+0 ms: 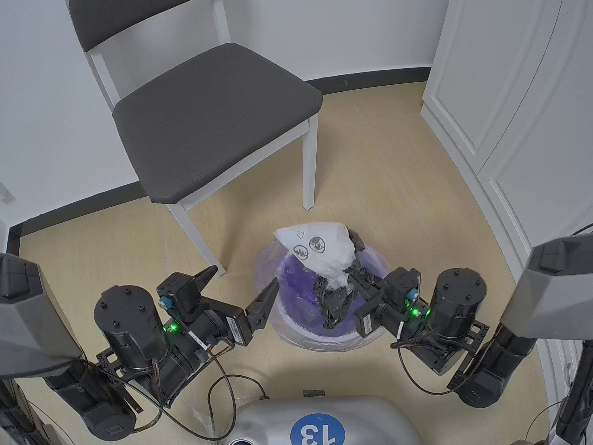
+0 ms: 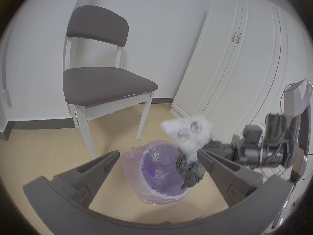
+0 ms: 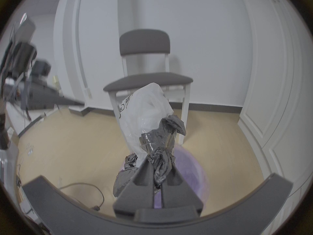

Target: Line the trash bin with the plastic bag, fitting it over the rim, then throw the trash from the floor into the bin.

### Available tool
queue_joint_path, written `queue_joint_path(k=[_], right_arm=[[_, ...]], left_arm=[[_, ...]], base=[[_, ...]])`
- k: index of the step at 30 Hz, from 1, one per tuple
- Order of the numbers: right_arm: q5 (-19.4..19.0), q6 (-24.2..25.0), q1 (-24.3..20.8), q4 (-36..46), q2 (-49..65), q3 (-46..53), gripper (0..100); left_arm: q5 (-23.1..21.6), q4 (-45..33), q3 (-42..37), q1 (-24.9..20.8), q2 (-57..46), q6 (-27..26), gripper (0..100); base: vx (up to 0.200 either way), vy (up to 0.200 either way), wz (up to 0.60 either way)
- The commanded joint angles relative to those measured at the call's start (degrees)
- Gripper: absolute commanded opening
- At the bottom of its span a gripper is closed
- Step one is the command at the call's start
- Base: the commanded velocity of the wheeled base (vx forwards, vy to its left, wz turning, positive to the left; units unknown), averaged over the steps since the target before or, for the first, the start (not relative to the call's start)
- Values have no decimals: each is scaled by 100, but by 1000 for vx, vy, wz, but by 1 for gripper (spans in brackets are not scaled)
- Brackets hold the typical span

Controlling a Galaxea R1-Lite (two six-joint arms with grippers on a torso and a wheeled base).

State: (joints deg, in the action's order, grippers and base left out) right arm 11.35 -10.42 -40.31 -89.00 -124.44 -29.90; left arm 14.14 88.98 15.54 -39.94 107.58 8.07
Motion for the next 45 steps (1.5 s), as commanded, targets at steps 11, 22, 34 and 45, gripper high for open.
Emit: queue_joint_path(k=[11,22,34,45], right_arm=[[-291,506,375,-64,-1434,-1228,0],[-555,480,709,-64,-2102,-1598,0],[-933,541,744,-82,-2682,-1888,0],[-915,981,806,-82,-2040,-1879,0]], left_arm=[[1,102,-7,-14,-44,2,100],[1,102,-25,-23,-44,2,100],[1,102,-25,-23,-36,2,100],[1,102,-16,-23,-18,2,100]], base=[[0,0,0],[0,0,0],[0,0,0],[0,0,0]])
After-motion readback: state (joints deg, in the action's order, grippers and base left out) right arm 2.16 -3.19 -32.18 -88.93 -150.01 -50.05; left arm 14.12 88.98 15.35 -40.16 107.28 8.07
